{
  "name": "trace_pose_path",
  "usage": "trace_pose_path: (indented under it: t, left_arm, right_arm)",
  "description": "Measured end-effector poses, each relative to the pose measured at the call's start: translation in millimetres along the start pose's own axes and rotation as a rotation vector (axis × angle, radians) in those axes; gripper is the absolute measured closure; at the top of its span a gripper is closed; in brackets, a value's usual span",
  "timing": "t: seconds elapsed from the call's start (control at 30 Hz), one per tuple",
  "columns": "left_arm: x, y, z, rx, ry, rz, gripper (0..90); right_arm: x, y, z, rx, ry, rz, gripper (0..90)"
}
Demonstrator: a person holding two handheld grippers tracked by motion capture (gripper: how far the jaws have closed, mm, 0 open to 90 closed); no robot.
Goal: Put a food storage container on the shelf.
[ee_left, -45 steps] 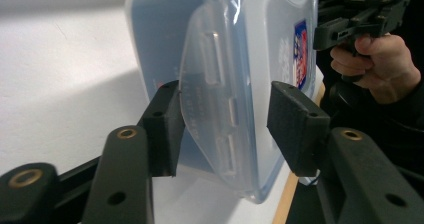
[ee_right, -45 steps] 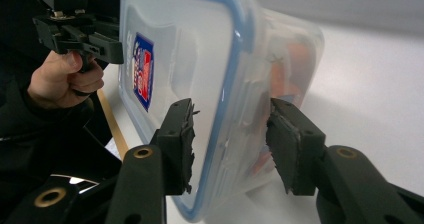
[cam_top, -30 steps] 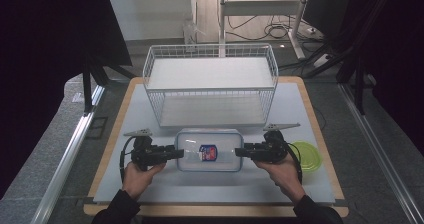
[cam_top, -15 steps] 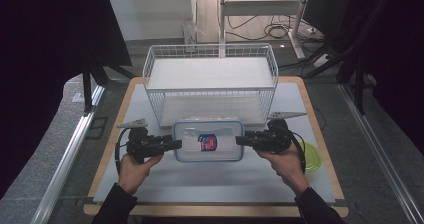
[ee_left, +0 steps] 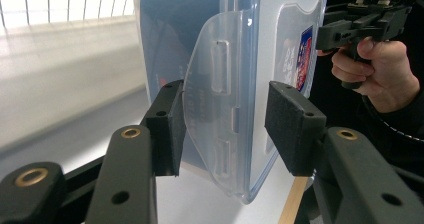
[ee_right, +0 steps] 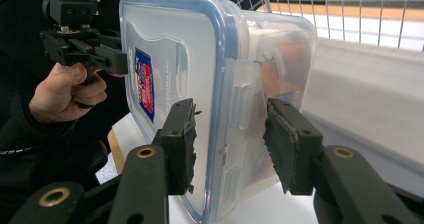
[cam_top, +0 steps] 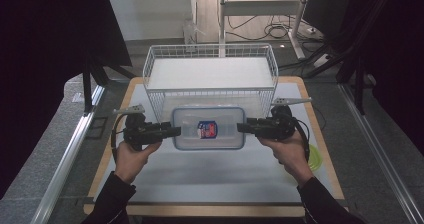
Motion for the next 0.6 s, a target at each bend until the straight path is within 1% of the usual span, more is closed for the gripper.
trace_pose_path:
  t: [0.4,0.6]
  left_arm:
    - [-38.1,-3.5,-10.2,-0.01,-0.029,0.023,51.7]
    - [-56.3,-0.3,-9.5,0.003,-0.035,0.017,51.6]
  right_arm:
    - [-38.2,6.6,-6.9,0.001,-0.02,-0.036,55.7]
    - [-57.0,7.5,-9.5,0.011,-0.032,-0.048,55.6]
Point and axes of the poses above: each handheld gripper's, and its own axes: z roughly forward along the jaws, x roughly out of its underside, y roughly to its left, the point moved 1 cm from there along z, roughly forward along the jaws, and after that the axes turned 15 degrees about -x, right-handed, at the moved point
